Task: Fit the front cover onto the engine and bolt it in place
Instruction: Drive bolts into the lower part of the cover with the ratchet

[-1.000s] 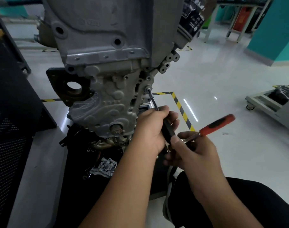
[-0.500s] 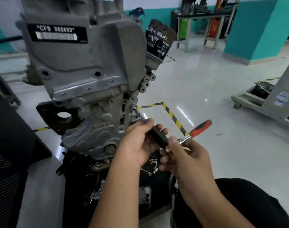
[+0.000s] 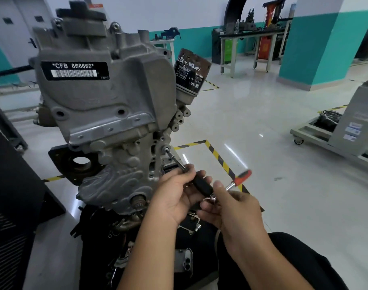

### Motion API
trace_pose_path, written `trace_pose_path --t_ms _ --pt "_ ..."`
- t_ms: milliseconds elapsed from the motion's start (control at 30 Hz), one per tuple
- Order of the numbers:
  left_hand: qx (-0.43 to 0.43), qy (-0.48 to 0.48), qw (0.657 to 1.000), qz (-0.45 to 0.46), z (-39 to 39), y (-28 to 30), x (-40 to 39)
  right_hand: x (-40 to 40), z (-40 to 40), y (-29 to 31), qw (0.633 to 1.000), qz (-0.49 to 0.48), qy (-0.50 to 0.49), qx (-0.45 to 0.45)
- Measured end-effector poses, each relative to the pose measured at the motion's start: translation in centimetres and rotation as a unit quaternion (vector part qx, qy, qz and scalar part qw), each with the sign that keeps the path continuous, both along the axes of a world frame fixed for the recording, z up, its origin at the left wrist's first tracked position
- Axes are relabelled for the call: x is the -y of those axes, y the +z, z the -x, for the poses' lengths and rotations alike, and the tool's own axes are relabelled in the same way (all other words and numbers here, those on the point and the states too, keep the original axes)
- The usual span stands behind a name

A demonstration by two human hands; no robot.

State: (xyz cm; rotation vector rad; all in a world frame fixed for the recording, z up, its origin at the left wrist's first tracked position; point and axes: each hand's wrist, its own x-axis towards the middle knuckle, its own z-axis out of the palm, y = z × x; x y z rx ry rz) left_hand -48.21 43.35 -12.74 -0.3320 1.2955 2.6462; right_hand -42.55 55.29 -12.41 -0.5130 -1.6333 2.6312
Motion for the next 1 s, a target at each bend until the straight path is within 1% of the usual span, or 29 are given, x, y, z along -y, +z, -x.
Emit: trace_pose_path --t_ms 33,67,100,133,167,200,233,267,300,333,367,400,433,467,500,533,567,600,633,667,733,767,800,867,900,933,967,1000 --pt "0.008 0.01 1.0 0.005 0.0 -0.2 -0.3 -0.3 0.1 -0.4 0.997 -0.081 -0.001 -0.01" --pt "0.01 0.021 1.0 0.008 0.0 -0.2 -0.5 -0.5 0.2 -0.7 0.978 -0.201 -0.013 -0.049" --pt "0.009 0.033 0.999 0.012 0.0 -0.3 -0.7 -0.8 0.2 -0.7 0.938 -0.326 -0.03 -0.112" --pt "0.005 0.044 0.999 0.018 0.1 -0.3 -0.8 -0.9 0.1 -0.6 0.887 -0.424 -0.049 -0.176" --pt "0.0 0.053 0.998 0.017 0.2 -0.3 -0.9 -1.0 0.0 -0.5 0.847 -0.48 -0.063 -0.217" --pt "-0.003 0.059 0.998 0.01 0.3 -0.3 -1.0 -0.8 -0.2 -0.4 0.839 -0.49 -0.07 -0.225" --pt "-0.003 0.059 0.998 -0.003 0.3 -0.3 -1.0 -0.7 -0.3 -0.5 0.863 -0.455 -0.068 -0.209" --pt "-0.003 0.057 0.998 -0.018 0.3 -0.3 -1.0 -0.5 -0.4 -0.3 0.895 -0.403 -0.061 -0.183" --pt "-0.004 0.051 0.998 -0.034 0.2 -0.3 -0.8 -0.1 -0.4 -0.3 0.929 -0.336 -0.047 -0.148" --pt "-0.005 0.044 0.998 -0.047 0.1 -0.2 -0.7 0.1 -0.4 -0.3 0.956 -0.274 -0.028 -0.103" --pt "-0.005 0.04 0.998 -0.052 0.1 -0.3 -0.6 0.2 -0.4 -0.4 0.966 -0.243 -0.017 -0.081" --pt "-0.002 0.043 0.998 -0.048 0.1 -0.3 -0.5 0.2 -0.4 -0.6 0.959 -0.27 -0.019 -0.085" --pt "0.001 0.05 0.998 -0.038 0.1 -0.4 -0.4 0.2 -0.4 -0.8 0.93 -0.348 -0.037 -0.115" --pt "0.003 0.057 0.998 -0.027 0.2 -0.5 -0.5 0.2 -0.5 -0.8 0.886 -0.434 -0.056 -0.152" --pt "0.004 0.059 0.998 -0.018 0.4 -0.6 -0.6 0.4 -0.6 -0.6 0.853 -0.481 -0.072 -0.19" --pt "0.006 0.053 0.998 -0.019 0.5 -0.6 -0.6 0.5 -0.8 -0.5 0.829 -0.509 -0.076 -0.219" --pt "0.007 0.04 0.999 -0.029 0.5 -0.6 -0.6 0.7 -1.1 -0.5 0.833 -0.5 -0.073 -0.228" --pt "0.006 0.031 0.999 -0.037 0.5 -0.6 -0.5 0.8 -1.2 -0.3 0.856 -0.464 -0.065 -0.218" --pt "0.002 0.03 0.999 -0.037 0.4 -0.7 -0.3 0.9 -1.2 -0.3 0.891 -0.405 -0.056 -0.198" --pt "-0.003 0.035 0.999 -0.039 0.3 -0.7 -0.1 1.0 -1.2 -0.1 0.914 -0.361 -0.045 -0.181" --pt "-0.008 0.036 0.998 -0.056 0.2 -0.8 0.4 1.1 -1.1 -0.1 0.936 -0.313 -0.03 -0.159" --pt "-0.007 0.034 0.998 -0.057 0.2 -0.7 0.6 1.0 -1.1 -0.3 0.938 -0.306 -0.024 -0.16" --pt "-0.003 0.036 0.998 -0.05 0.2 -0.7 0.7 1.0 -1.0 -0.6 0.924 -0.337 -0.023 -0.177" --pt "0.009 0.038 0.999 -0.025 0.4 -0.5 0.9 0.8 -1.0 -1.0 0.85 -0.468 -0.02 -0.242" --pt "0.011 0.033 0.999 -0.021 0.4 -0.4 0.8 0.8 -1.1 -1.2 0.816 -0.515 -0.026 -0.259" --pt "0.011 0.031 0.999 -0.03 0.4 -0.3 0.7 0.8 -1.2 -1.3 0.81 -0.525 -0.03 -0.26" --pt "0.01 0.032 0.998 -0.046 0.4 -0.2 0.6 0.8 -1.3 -1.2 0.822 -0.508 -0.03 -0.255" --pt "0.009 0.03 0.998 -0.061 0.3 -0.2 0.6 0.8 -1.2 -1.1 0.847 -0.476 -0.022 -0.237"
